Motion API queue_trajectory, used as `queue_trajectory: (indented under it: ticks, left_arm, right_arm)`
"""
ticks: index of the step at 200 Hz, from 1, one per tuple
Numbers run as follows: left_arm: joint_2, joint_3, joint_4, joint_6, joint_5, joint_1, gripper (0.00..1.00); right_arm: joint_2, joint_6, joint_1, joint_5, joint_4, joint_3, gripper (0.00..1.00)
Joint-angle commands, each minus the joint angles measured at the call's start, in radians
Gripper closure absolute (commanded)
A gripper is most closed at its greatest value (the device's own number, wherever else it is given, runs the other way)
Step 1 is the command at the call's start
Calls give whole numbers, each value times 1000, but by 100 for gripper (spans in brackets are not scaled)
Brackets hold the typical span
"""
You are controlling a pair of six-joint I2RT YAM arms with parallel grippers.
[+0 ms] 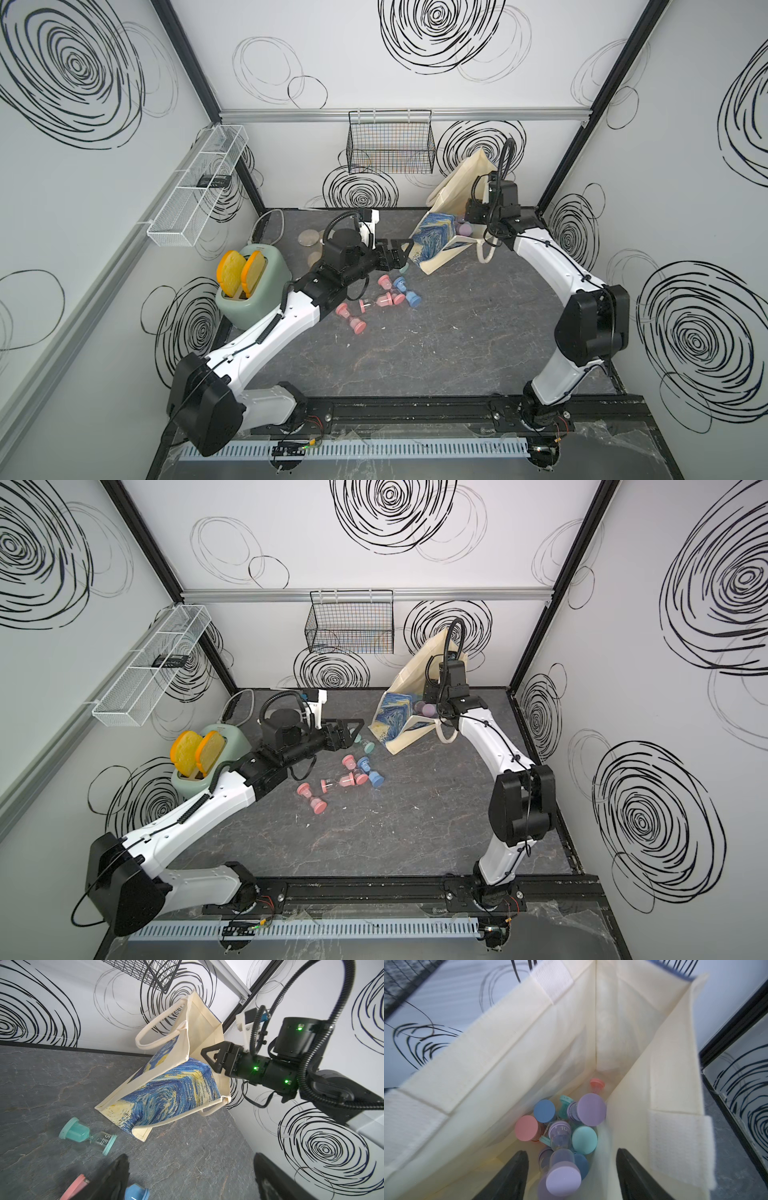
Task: Put the hourglass into the canvas bag
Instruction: Place the hourglass in the canvas bag, then pick up the hourglass from the center of the board.
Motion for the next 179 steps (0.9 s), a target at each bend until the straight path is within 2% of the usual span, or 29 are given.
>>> queue_trajectory:
  ticks: [1, 42, 111, 142, 157, 179]
  left_arm:
    - [-63, -29, 48, -16, 17, 18, 4]
    - [-174, -83, -19, -9, 33, 58, 4]
    - [-402, -166, -265, 66, -55, 112, 4]
    - [-462, -197, -320, 63, -59, 129, 4]
    - [-486, -221, -333, 64, -61, 131, 4]
    - [-500, -240, -333, 53, -56, 134, 4]
  right_arm:
    - [-75, 9, 18, -20, 7, 0, 25]
    - [-169, -13, 106, 20, -41, -5, 22]
    - [-299, -52, 441, 132, -16, -210, 19]
    - [-305, -36, 532, 97, 25, -350, 19]
    - [-297, -11, 540, 38, 61, -429, 19]
    - [-271, 10, 542, 18, 117, -534, 19]
